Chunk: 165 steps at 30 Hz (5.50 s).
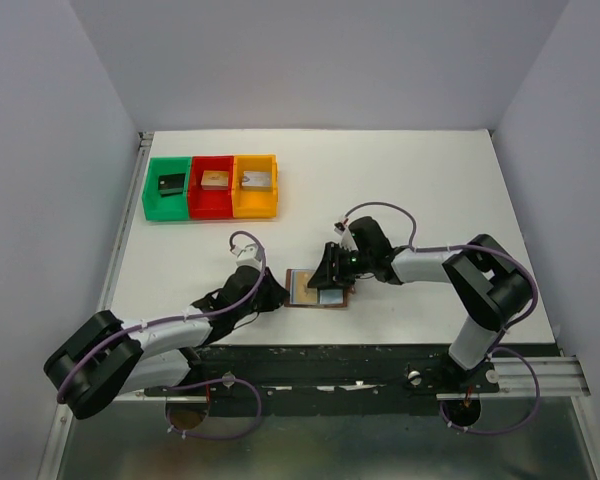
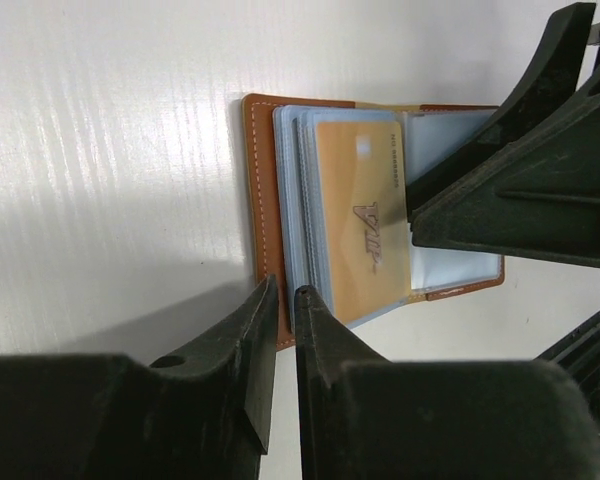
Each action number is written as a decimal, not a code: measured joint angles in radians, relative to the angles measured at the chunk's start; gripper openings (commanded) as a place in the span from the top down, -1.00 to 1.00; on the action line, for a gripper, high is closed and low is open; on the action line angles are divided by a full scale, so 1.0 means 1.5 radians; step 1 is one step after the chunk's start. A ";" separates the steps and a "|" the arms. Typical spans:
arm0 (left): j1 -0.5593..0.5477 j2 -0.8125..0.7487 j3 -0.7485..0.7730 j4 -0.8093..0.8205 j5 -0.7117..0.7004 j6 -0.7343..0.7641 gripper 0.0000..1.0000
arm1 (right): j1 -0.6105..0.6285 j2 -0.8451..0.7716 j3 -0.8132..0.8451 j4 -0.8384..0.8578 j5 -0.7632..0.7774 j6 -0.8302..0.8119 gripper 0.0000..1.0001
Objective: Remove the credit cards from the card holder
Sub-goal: Remove the credit card from the card holder.
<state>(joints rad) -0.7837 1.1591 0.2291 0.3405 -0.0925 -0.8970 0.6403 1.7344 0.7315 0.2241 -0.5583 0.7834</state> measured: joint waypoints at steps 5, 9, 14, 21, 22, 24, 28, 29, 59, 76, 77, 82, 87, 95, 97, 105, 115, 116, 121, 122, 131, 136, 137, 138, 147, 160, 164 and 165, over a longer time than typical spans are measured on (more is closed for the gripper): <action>-0.002 -0.036 0.010 -0.022 -0.005 0.016 0.44 | 0.000 -0.002 0.004 -0.024 0.005 -0.015 -0.03; -0.002 -0.027 0.028 -0.016 -0.005 0.032 0.49 | 0.000 -0.003 0.007 -0.030 0.006 -0.020 -0.03; -0.002 0.031 0.048 0.020 0.006 0.042 0.53 | 0.000 -0.004 0.007 -0.031 0.007 -0.022 -0.03; -0.002 0.087 0.052 0.043 0.021 0.041 0.59 | 0.000 -0.007 0.007 -0.033 0.007 -0.022 -0.03; -0.001 0.091 0.053 0.047 0.021 0.041 0.60 | 0.000 -0.008 0.007 -0.034 0.007 -0.022 -0.03; -0.002 0.095 0.054 0.049 0.021 0.040 0.60 | 0.000 -0.010 0.007 -0.036 0.007 -0.022 -0.03; -0.002 0.099 0.054 0.052 0.021 0.036 0.61 | 0.000 -0.019 0.004 -0.036 0.007 -0.021 -0.03; -0.002 0.099 0.054 0.051 0.021 0.034 0.60 | 0.000 -0.020 0.004 -0.035 0.007 -0.021 -0.03; -0.001 0.103 0.038 0.086 0.014 0.010 0.61 | -0.012 0.010 -0.053 0.140 -0.039 0.086 0.02; -0.002 0.050 0.033 0.033 0.009 0.011 0.53 | -0.012 0.020 -0.047 0.119 -0.043 0.065 0.07; -0.002 0.046 0.033 0.028 0.008 0.011 0.53 | -0.012 0.020 -0.047 0.117 -0.043 0.064 0.07; -0.002 0.034 0.032 0.010 -0.002 0.011 0.54 | -0.012 0.019 -0.046 0.112 -0.043 0.058 0.12; -0.002 0.034 0.031 0.005 -0.004 0.012 0.57 | -0.012 0.019 -0.046 0.109 -0.043 0.056 0.17; -0.001 0.064 0.032 0.015 -0.003 0.014 0.60 | -0.012 0.017 -0.046 0.105 -0.042 0.056 0.12; -0.001 0.069 0.032 0.023 -0.003 0.014 0.61 | -0.012 0.011 -0.042 0.089 -0.041 0.047 0.11; -0.001 0.087 0.033 0.048 -0.002 0.014 0.64 | -0.012 0.008 -0.030 0.058 -0.040 0.020 0.10; -0.001 0.099 0.033 0.068 -0.002 0.014 0.66 | -0.012 0.020 -0.030 0.079 -0.046 0.029 0.09; -0.001 0.100 0.033 0.069 -0.002 0.014 0.67 | -0.012 0.021 -0.030 0.079 -0.046 0.030 0.09; -0.001 0.106 0.033 0.077 -0.001 0.014 0.69 | -0.013 0.022 -0.028 0.079 -0.047 0.029 0.24; -0.001 0.106 0.033 0.078 -0.001 0.013 0.70 | -0.013 0.022 -0.028 0.079 -0.047 0.029 0.30; -0.001 0.105 0.033 0.079 -0.003 0.009 0.74 | -0.014 0.023 -0.029 0.064 -0.028 0.019 0.68; -0.002 0.100 0.033 0.072 -0.003 0.006 0.75 | -0.013 0.016 -0.028 0.043 -0.022 0.006 0.71; -0.002 0.098 0.032 0.070 -0.003 0.005 0.75 | -0.013 0.014 -0.026 0.037 -0.021 0.001 0.74; -0.003 0.097 0.031 0.069 -0.003 0.004 0.76 | -0.013 0.012 -0.024 0.028 -0.020 -0.003 0.74; -0.003 0.094 0.029 0.068 -0.003 -0.004 0.96 | -0.010 -0.007 -0.011 -0.027 -0.007 -0.035 0.75; -0.003 0.094 0.028 0.068 -0.004 -0.009 1.00 | -0.009 -0.024 0.010 -0.092 0.018 -0.070 0.64; -0.003 0.095 0.028 0.068 -0.004 -0.010 1.00 | -0.009 -0.027 0.010 -0.099 0.020 -0.068 0.30; -0.003 0.095 0.028 0.068 -0.004 -0.011 1.00 | -0.009 -0.027 0.010 -0.099 0.020 -0.067 0.20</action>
<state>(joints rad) -0.7879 1.3018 0.2718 0.4431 -0.0990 -0.9142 0.6273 1.6939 0.7467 0.0757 -0.5278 0.6830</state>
